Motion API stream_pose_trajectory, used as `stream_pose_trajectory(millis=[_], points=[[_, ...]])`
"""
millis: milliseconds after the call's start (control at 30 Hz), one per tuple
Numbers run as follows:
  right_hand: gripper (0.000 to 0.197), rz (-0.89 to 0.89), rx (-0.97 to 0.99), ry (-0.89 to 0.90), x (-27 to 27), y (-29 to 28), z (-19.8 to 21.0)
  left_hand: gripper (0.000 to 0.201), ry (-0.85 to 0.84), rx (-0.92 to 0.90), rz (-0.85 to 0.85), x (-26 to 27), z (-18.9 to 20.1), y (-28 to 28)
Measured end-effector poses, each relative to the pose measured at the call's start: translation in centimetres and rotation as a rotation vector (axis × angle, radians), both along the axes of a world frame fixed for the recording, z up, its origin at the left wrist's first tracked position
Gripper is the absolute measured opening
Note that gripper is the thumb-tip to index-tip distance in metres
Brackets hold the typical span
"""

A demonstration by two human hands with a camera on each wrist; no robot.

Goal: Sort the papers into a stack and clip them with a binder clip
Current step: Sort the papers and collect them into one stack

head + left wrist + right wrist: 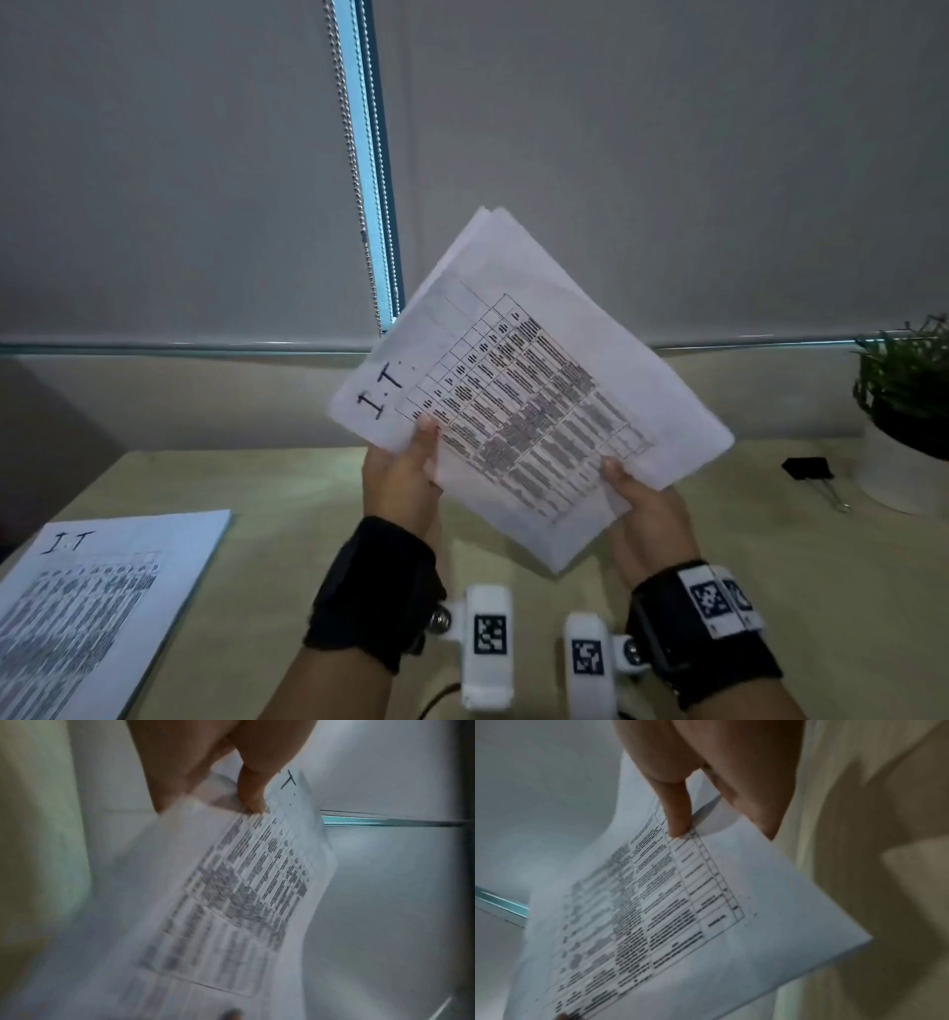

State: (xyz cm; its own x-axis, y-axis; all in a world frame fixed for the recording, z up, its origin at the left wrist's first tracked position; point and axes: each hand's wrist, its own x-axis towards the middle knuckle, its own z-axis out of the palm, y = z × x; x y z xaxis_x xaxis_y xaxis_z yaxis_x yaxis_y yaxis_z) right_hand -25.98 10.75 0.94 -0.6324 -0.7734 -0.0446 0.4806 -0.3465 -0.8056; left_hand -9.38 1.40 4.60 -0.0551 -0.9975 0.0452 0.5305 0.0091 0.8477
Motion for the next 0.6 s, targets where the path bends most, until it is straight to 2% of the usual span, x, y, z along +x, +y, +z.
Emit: stream_pose_trajectory(millis=[67,133,167,200,267,333,367,400,500,533,600], points=[[0.027,-0.104,-0.035,0.174,-1.3,0.7,2.0,0.061,-0.188,-0.089,0.089,1.2,-0.4,0.0],[0.025,-0.113,-0.051,0.355,-2.5,1.5,3.7,0.093,-0.373,-0.228,0.204,3.0,-0.2,-1.0],[0.026,-0.091,-0.055,0.42,-2.9,1.7,4.3,0.099,-0.405,-0.307,0.19,3.8,0.1,-1.3],[0.026,-0.063,-0.055,0.471,-3.4,1.7,4.5,0.093,-0.409,-0.373,0.127,4.2,0.5,-1.5],[0.027,-0.014,-0.053,0.551,-3.7,1.4,4.4,0.06,-0.382,-0.418,0.034,4.5,0.7,-1.7],[0.059,0.012,-0.053,0.537,-3.8,1.1,3.1,0.041,-0.378,-0.374,0.037,4.5,-0.4,-1.8],[0.075,0.012,-0.041,0.498,-3.7,1.1,2.3,0.038,-0.392,-0.332,0.028,4.5,-1.5,-1.9],[0.082,0.019,-0.021,0.464,-3.3,1.2,1.6,0.036,-0.409,-0.298,0.006,4.6,-2.7,-1.8],[0.095,0.087,0.061,0.417,-2.6,1.1,-0.7,0.03,-0.478,-0.215,-0.028,4.2,-5.8,-1.5],[0.097,0.091,0.097,0.425,-2.4,1.0,-0.9,0.024,-0.475,-0.208,-0.014,4.0,-6.1,-1.5],[0.087,-0.009,0.17,0.508,-2.0,0.9,0.1,0.018,-0.482,-0.216,0.041,3.8,-5.6,-1.6]])
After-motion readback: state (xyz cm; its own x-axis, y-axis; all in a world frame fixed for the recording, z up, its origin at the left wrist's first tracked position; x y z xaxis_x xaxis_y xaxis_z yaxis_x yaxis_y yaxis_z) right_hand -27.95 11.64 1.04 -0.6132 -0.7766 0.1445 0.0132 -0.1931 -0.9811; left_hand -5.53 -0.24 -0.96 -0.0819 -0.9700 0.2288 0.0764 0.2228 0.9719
